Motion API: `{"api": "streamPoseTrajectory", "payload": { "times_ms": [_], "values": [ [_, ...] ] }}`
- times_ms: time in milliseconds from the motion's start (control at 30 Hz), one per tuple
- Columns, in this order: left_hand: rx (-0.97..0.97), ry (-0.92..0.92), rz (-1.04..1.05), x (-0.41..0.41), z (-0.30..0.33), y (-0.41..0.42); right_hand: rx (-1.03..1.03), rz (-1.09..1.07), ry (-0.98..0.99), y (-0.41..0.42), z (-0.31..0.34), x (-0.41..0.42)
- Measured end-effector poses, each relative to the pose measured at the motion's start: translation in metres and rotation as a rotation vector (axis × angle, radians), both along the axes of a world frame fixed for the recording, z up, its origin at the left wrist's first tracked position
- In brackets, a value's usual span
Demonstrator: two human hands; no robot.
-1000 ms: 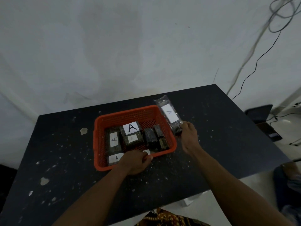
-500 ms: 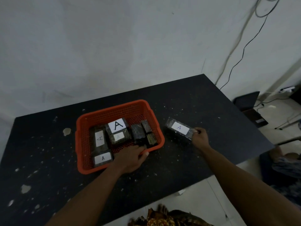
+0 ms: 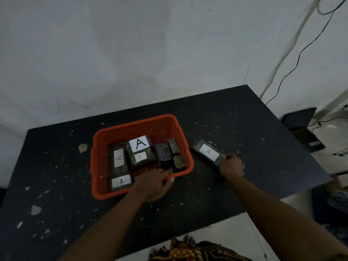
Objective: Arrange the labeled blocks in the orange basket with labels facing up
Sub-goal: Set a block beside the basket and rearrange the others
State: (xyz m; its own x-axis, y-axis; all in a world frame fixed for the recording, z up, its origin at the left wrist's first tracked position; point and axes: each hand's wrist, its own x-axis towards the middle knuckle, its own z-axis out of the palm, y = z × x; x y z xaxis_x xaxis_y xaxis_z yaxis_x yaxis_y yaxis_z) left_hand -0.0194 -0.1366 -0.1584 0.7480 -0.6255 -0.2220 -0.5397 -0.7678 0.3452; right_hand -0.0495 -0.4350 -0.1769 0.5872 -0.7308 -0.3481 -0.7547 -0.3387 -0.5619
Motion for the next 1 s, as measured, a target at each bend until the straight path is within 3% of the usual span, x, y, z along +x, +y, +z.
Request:
{"api": "streamPoseTrajectory", "payload": {
  "times_ms": [100,233,333,400,600,700,867,1000],
  "values": [
    [0.0,0.047,0.008,0.001,0.001,0.0,-0.113,0.069,-0.051,0.01,0.009,0.002],
    [-0.131,0.167,0.158,0.006,0.005,-0.004,-0.172,0.298,-0.349,0.047,0.025,0.014],
    [-0.282,0.016,0.296,0.015,0.006,-0.01,-0.074,0.45,-0.427,0.084,0.035,0.028],
    [-0.286,-0.115,0.331,0.023,0.009,-0.013,-0.057,0.481,-0.412,0.103,0.037,0.034],
    [-0.178,-0.276,0.319,0.05,0.023,-0.026,-0.026,0.494,-0.34,0.119,0.031,0.037],
    [-0.089,-0.199,0.243,0.07,0.028,-0.032,0.013,0.501,-0.341,0.119,0.028,0.033],
    [0.234,-0.154,0.057,0.096,0.021,-0.04,0.028,0.47,-0.324,0.125,0.031,0.034],
    [0.284,-0.203,0.0,0.112,0.018,-0.043,0.03,0.47,-0.327,0.124,0.029,0.037]
  ]
}}
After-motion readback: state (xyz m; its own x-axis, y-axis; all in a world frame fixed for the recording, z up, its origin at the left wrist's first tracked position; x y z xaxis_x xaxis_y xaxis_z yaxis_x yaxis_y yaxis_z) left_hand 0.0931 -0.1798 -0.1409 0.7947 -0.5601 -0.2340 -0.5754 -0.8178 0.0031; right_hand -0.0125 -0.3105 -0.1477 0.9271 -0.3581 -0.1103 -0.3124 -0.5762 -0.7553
